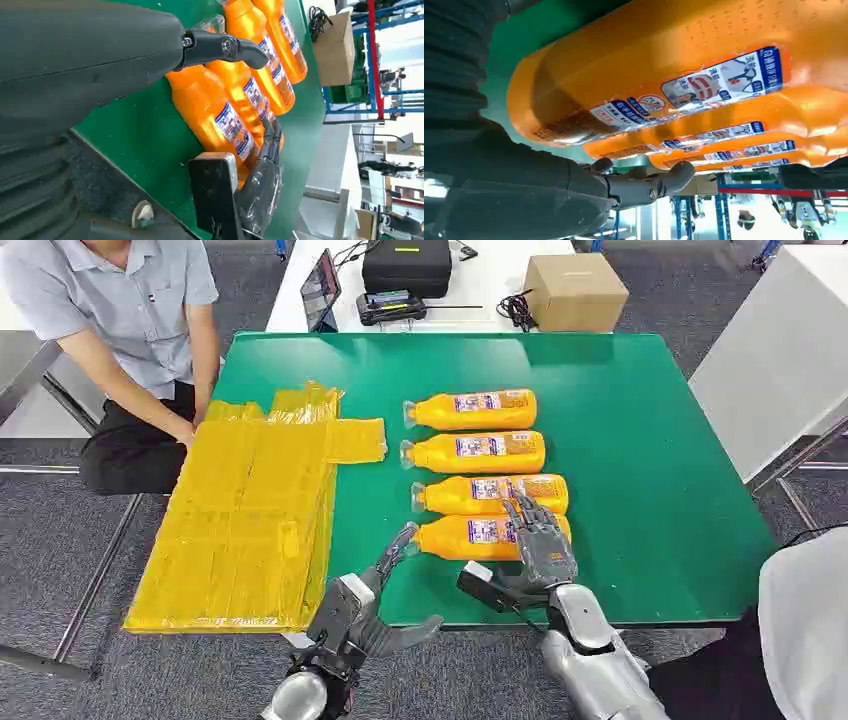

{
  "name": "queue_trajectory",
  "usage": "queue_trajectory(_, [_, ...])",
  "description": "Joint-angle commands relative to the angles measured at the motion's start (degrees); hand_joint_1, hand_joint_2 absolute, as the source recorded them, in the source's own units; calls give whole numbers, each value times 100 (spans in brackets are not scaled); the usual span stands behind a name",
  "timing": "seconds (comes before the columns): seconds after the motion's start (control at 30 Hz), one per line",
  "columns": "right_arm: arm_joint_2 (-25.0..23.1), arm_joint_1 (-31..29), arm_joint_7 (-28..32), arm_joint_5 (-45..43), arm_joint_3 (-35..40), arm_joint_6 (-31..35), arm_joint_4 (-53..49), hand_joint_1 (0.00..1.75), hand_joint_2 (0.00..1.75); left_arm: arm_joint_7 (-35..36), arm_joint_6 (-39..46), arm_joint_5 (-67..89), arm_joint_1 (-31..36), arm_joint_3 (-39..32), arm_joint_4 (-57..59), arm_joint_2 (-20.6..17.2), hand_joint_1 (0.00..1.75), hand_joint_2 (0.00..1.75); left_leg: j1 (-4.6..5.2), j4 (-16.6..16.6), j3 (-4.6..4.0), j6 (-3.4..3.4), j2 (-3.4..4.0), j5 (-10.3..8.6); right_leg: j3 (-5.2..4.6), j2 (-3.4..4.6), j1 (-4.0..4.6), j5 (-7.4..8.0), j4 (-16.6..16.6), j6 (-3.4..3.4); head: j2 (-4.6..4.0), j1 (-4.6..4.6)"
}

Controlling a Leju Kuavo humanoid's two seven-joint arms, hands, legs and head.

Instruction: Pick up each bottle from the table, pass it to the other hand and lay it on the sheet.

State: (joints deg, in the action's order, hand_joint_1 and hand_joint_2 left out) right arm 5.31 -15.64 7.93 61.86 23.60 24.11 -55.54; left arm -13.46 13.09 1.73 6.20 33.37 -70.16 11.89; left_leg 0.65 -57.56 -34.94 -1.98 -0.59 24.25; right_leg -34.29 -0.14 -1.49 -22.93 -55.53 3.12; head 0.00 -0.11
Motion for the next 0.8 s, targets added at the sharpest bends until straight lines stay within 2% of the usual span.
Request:
queue_trajectory(0.03, [106, -188, -19, -1, 296, -55, 225, 0, 175, 31, -12, -5, 99, 162, 225, -150, 0, 175, -7, 2, 18, 11, 8, 7, 18, 5, 8, -4, 5, -13, 0, 0])
queue_trajectory(0.13, [136, -167, -168, 178, 440, -130, 197, 0, 175, 44, -32, -6, 91, 127, 240, -126, 0, 175, -6, 3, 15, 9, 5, 5, 16, 2, 7, -3, 6, -10, 0, 2])
queue_trajectory(0.23, [237, -245, -592, 672, 654, -158, 305, 0, 175, 90, -85, -46, 24, 72, 201, -125, 0, 175, -11, -1, 25, 14, 12, 12, 26, 8, 12, -6, 6, -17, 0, 2])
queue_trajectory(0.8, [362, -429, -1045, 917, 822, -592, 573, 0, 175, 147, -185, -80, -101, -16, 144, -140, 0, 175, -10, 1, 27, 14, 9, 10, 29, 5, 12, -6, 7, -16, 0, 2])
